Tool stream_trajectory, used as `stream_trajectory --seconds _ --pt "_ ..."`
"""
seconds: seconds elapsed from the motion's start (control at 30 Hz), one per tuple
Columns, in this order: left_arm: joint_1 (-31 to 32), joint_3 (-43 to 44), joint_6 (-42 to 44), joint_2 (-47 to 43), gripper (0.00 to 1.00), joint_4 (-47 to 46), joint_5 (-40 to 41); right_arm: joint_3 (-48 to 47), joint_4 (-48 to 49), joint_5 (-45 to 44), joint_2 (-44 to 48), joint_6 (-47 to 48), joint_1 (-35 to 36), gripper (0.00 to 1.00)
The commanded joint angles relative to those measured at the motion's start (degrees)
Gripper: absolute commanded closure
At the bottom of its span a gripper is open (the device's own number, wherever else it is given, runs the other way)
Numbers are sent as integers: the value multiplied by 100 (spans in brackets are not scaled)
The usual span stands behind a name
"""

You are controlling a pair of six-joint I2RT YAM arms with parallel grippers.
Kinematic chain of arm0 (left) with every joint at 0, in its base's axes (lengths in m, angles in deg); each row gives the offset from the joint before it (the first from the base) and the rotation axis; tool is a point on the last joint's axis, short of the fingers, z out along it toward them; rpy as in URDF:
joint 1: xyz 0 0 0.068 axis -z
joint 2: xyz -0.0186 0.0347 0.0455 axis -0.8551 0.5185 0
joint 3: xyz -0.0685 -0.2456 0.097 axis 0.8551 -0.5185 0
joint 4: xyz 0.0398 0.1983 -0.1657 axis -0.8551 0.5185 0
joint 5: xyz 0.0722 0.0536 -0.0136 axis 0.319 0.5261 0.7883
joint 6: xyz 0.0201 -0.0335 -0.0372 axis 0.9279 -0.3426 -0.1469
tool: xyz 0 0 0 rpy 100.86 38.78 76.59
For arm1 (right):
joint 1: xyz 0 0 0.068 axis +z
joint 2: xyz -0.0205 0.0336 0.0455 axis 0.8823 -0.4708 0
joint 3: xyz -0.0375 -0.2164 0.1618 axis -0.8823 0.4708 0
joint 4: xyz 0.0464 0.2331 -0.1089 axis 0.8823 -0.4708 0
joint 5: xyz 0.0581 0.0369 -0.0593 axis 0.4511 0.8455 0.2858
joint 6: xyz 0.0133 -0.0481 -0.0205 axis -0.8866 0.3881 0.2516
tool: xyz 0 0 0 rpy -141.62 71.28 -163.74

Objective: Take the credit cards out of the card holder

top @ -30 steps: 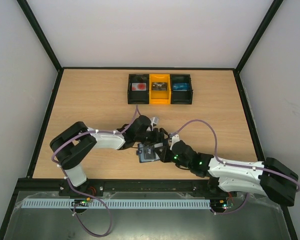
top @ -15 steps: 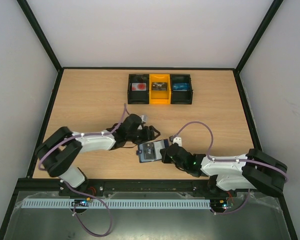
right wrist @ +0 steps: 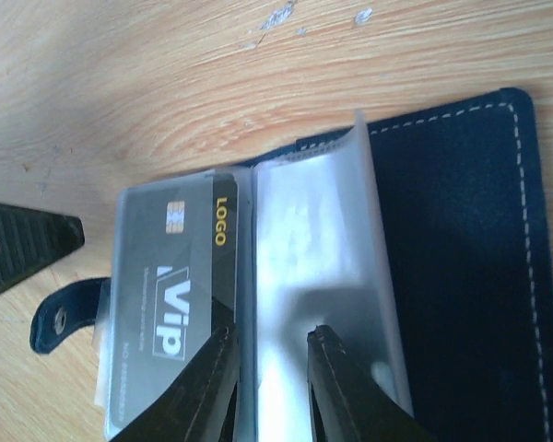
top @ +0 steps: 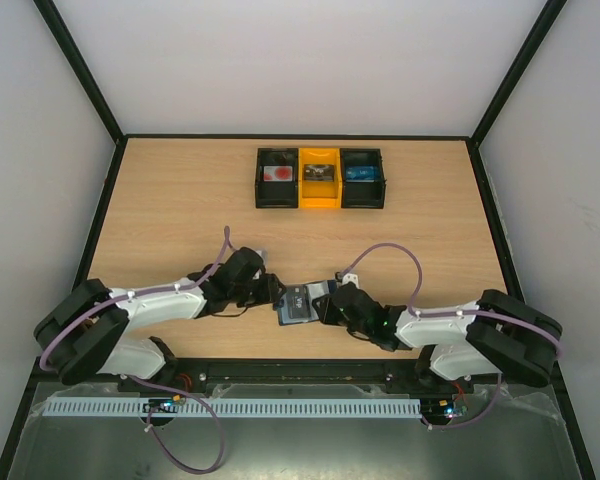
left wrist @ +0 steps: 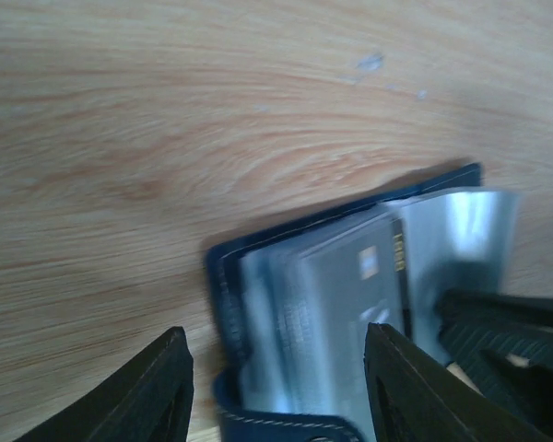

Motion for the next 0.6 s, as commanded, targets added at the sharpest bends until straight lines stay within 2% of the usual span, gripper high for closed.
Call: stream_trajectory --seconds 0.0,0.27,0.57 --pt "10 -30 301 74 49 277 189 -18 533 444 -264 -69 -296 78" --pt "16 25 495 491 64 292 254 -79 1004 965 -624 -71 -521 79" --pt "-1 96 662 728 93 304 401 -147 1307 1430 -1115 -81 -626 82"
